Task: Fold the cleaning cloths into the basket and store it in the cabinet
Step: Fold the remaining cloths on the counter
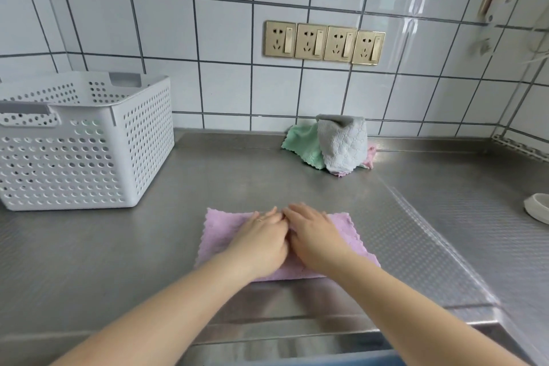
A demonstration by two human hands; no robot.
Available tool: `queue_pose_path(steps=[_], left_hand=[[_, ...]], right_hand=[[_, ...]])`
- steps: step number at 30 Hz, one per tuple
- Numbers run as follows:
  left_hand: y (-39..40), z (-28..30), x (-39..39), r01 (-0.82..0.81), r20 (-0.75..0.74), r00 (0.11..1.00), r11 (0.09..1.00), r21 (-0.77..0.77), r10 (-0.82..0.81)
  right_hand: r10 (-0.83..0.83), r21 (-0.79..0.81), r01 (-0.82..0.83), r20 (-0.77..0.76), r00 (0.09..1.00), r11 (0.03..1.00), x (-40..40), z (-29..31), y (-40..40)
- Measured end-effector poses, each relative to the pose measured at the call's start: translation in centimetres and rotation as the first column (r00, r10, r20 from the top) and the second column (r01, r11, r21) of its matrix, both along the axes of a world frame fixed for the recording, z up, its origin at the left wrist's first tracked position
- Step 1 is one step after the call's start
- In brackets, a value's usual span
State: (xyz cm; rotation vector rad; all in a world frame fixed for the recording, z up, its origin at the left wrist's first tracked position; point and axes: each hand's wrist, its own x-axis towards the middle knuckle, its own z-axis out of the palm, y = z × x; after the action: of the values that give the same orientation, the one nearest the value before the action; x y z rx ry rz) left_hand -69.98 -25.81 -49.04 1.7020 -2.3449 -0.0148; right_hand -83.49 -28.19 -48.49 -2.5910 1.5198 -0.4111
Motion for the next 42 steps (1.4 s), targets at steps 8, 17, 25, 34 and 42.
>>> queue_pose_path(steps=[8, 17, 25, 34, 42], left_hand=[[0.7, -1.1, 0.9, -0.144, 0.116, 0.985, 0.976, 0.164, 0.126], [1.1, -1.0, 5.5, -0.285, 0.131, 0.956, 0.939, 0.192, 0.263], [2.2, -0.3, 4.9, -0.174, 0.040, 0.984, 0.985, 0.016, 0.174], [6.4, -0.7, -0.4, 0.173, 0.086, 0.983, 0.978, -0.118, -0.163], [8.3, -0.2, 2.8, 0.200, 0.078, 0.978, 0.976, -0.083, -0.194]], right_hand=[[-0.059, 0.012, 0.060, -0.115, 0.992, 0.998, -2.0, -2.8, -0.1], [-0.164, 0.080, 0.185, -0.215, 0.963, 0.979, -6.2, -2.4, -0.4], [-0.171, 0.008, 0.177, -0.207, 0.963, 0.984, -5.1, -0.2, -0.1], [0.170, 0.147, -0.129, -0.315, 0.934, 0.981, 0.3, 0.7, -1.6], [0.134, 0.116, -0.094, -0.408, 0.903, 0.989, -1.5, 2.0, -0.6]])
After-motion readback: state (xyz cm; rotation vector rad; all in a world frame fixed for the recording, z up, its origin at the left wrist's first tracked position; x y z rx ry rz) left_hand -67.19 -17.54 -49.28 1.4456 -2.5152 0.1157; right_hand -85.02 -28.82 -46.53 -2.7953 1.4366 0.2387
